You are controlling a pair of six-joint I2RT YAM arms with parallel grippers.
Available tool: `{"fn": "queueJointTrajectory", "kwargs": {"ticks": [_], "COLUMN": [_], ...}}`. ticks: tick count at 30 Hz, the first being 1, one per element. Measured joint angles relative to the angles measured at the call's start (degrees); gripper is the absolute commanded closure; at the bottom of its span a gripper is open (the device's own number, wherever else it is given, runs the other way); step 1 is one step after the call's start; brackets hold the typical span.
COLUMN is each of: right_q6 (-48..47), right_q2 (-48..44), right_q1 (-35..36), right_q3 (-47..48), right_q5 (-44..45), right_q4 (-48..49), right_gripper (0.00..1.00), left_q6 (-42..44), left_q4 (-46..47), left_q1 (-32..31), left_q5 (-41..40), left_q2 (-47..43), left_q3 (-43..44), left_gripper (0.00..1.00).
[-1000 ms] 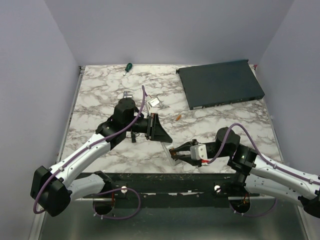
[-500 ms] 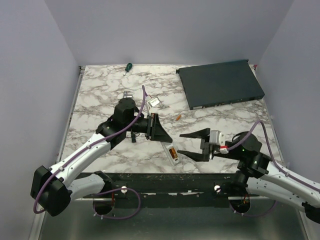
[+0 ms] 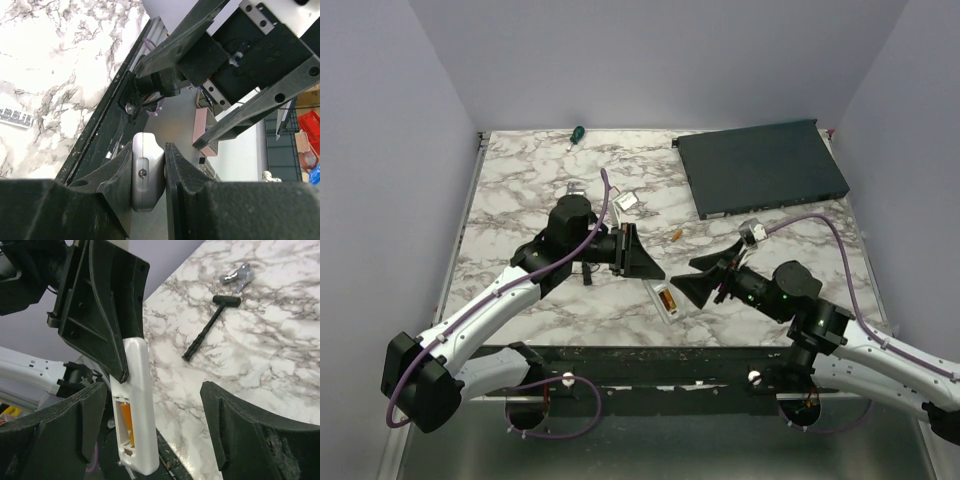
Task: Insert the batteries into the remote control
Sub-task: Load the battery into the remote control.
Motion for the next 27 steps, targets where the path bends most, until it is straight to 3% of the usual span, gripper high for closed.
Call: {"fn": "queueJointTrajectory", "kwargs": {"ticks": [13, 22, 27], "right_q6": [7.80, 8.50, 8.72], "right_q2": [1.16, 2.25, 2.34], "right_q1": [0.00, 0.00, 0.00], "right_q3": [-5.07, -6.58, -7.48], "right_q5": [-7.13, -10.43, -10.45], "right_q4": [5.11, 8.09, 9.38], "right_gripper": [0.16, 0.31, 0.34], "left_q6": [0.00, 0.00, 0.00], "left_q4": [0.04, 0.04, 0.09], "left_q1": [0.00, 0.00, 0.00], "left_q5": [-1.22, -1.22, -1.22], "left_q2": [0.00, -0.28, -0.70], "left_q3": [0.42, 0.42, 0.42], "left_gripper": [1.00, 1.00, 1.00]}}
